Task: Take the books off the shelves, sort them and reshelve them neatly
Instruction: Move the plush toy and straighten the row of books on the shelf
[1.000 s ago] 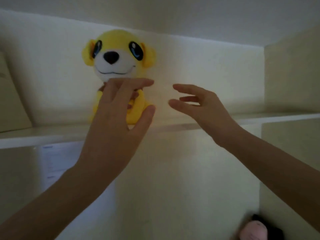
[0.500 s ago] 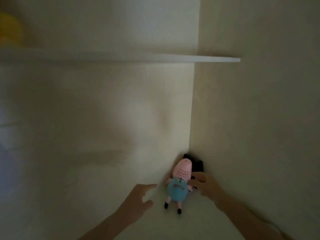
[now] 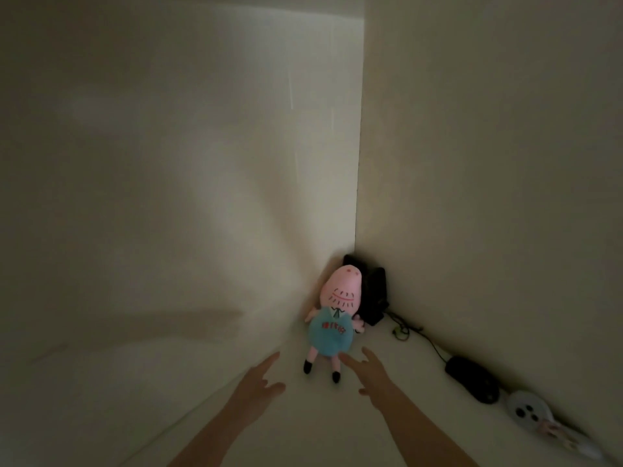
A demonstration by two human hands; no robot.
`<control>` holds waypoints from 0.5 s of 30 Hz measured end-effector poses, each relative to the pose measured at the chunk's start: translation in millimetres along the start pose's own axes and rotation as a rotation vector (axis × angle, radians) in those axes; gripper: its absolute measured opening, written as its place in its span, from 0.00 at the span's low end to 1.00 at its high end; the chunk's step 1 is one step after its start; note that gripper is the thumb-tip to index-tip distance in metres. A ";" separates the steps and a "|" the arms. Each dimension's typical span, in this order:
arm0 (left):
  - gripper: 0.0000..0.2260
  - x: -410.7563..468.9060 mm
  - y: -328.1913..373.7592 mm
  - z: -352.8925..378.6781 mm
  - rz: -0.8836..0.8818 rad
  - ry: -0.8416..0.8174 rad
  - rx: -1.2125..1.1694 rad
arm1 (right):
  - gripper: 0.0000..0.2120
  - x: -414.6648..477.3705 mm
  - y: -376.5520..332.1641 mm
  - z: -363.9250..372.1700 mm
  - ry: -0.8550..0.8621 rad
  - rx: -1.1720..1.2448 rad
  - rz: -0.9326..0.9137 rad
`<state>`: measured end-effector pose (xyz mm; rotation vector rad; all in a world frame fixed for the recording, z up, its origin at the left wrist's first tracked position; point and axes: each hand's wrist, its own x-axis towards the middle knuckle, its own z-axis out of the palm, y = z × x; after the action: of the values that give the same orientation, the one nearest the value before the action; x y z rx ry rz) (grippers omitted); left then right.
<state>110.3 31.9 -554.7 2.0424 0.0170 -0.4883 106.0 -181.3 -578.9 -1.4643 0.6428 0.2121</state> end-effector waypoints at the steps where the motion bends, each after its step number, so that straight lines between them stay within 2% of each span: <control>1: 0.34 7.6 -2.8 1.2 0.001 -0.001 -0.016 | 0.39 5.2 0.2 3.1 -0.013 0.005 -0.020; 5: 0.34 35.7 -13.8 6.4 -0.005 -0.014 -0.070 | 0.28 20.6 -4.1 8.6 -0.035 0.011 -0.087; 11: 0.29 71.4 -22.7 18.3 -0.032 -0.010 -0.153 | 0.27 52.7 -0.4 13.0 -0.086 0.098 -0.138; 15: 0.30 89.8 -20.6 23.0 -0.050 0.001 -0.141 | 0.16 83.8 6.3 14.2 -0.101 0.192 -0.174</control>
<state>180.7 6.0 -612.9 1.9076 0.1005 -0.5034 175.1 -187.5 -628.5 -1.3070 0.4390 0.0857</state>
